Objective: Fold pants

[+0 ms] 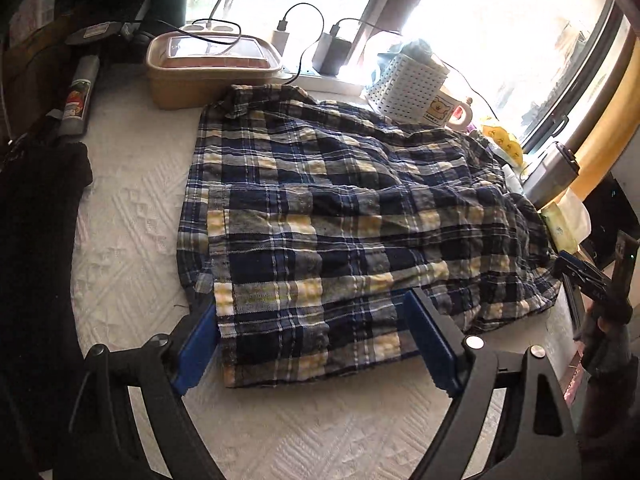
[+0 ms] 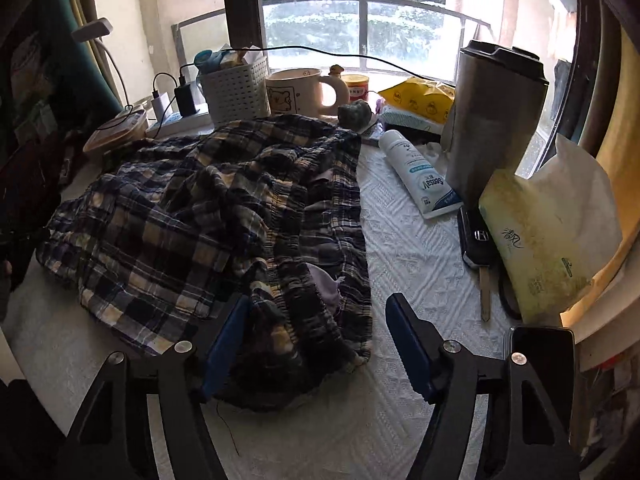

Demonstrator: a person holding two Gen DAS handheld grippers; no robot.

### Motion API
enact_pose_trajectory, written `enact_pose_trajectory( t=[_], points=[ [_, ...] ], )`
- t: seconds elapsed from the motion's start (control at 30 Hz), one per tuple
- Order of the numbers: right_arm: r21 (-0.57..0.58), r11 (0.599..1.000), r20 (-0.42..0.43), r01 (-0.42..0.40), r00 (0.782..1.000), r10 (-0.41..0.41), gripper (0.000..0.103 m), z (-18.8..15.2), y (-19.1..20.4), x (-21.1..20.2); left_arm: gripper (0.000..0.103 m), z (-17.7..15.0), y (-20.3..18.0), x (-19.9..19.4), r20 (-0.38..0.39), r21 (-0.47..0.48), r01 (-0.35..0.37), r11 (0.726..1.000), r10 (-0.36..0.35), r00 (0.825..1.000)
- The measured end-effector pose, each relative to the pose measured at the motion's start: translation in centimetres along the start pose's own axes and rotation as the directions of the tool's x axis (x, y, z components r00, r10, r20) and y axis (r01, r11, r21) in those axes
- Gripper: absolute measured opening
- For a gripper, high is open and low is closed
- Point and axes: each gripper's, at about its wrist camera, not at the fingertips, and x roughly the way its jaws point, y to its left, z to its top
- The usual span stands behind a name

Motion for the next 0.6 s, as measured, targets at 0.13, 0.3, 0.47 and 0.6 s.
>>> enact_pose_trajectory(
  t=[0.13,0.3,0.47,0.6],
  points=[
    [0.012,0.997,0.043,-0.082,0.996,0.082,0.065,1.0,0.0,0.7,0.087,-1.0,0.4,-0.3,-0.007,-0.011,0.003,1.0,-0.003,1.0],
    [0.012,0.995,-0.07,-0.098,0.993,0.098,0.027,0.5,0.8,4.3,0.086,-2.0,0.5,0.7,-0.008,-0.03,0.018,0.999,-0.019,1.0],
    [-0.011,0.998,-0.019,-0.066,0.998,0.066,0.011,0.3,1.4,2.3,0.016,-2.2,1.4,0.9,-0.024,-0.074,-0.033,0.997,0.031,0.999],
    [-0.018,0.998,0.056,-0.059,0.997,0.06,0.01,1.1,1.3,-1.3,0.007,-1.5,1.2,-1.5,0.038,-0.049,-0.009,0.999,0.011,0.999]
  ],
)
